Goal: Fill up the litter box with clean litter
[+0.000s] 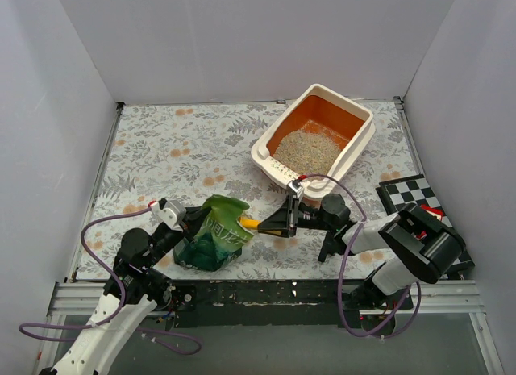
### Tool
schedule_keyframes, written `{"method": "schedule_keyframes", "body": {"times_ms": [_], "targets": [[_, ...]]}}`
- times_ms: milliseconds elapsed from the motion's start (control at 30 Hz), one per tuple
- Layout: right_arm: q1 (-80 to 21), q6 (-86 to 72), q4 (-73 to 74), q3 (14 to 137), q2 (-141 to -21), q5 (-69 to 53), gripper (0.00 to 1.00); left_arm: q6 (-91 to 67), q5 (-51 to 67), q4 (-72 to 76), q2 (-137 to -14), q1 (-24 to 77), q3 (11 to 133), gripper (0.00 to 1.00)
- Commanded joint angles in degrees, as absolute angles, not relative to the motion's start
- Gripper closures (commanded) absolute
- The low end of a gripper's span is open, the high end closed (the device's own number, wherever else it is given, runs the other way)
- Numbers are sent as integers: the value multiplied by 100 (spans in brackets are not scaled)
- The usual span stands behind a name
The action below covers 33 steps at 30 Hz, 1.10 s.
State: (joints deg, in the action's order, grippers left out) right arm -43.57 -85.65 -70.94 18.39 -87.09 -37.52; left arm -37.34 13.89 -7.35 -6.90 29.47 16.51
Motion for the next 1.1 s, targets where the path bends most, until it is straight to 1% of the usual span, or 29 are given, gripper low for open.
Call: {"method": "schedule_keyframes", "body": {"times_ms": [0, 567, 900, 1067], "targets": [[-4175, -8622, -9282, 1627, -8201, -3709, 99, -3718, 1336, -536, -659, 2953, 1705, 100], [-3621, -8648, -8596, 669, -6821, -3630, 99, -3727, 1397, -519, -659, 2953, 1688, 100], [-3568, -8385, -7006, 378, -5564, -3331, 99, -3735, 1415, -501, -659, 2953, 1696, 100], [-3568, -8525, -6935, 62, -5335, -3243, 99, -3735, 1389, -510, -615, 2962, 1705, 100]]}}
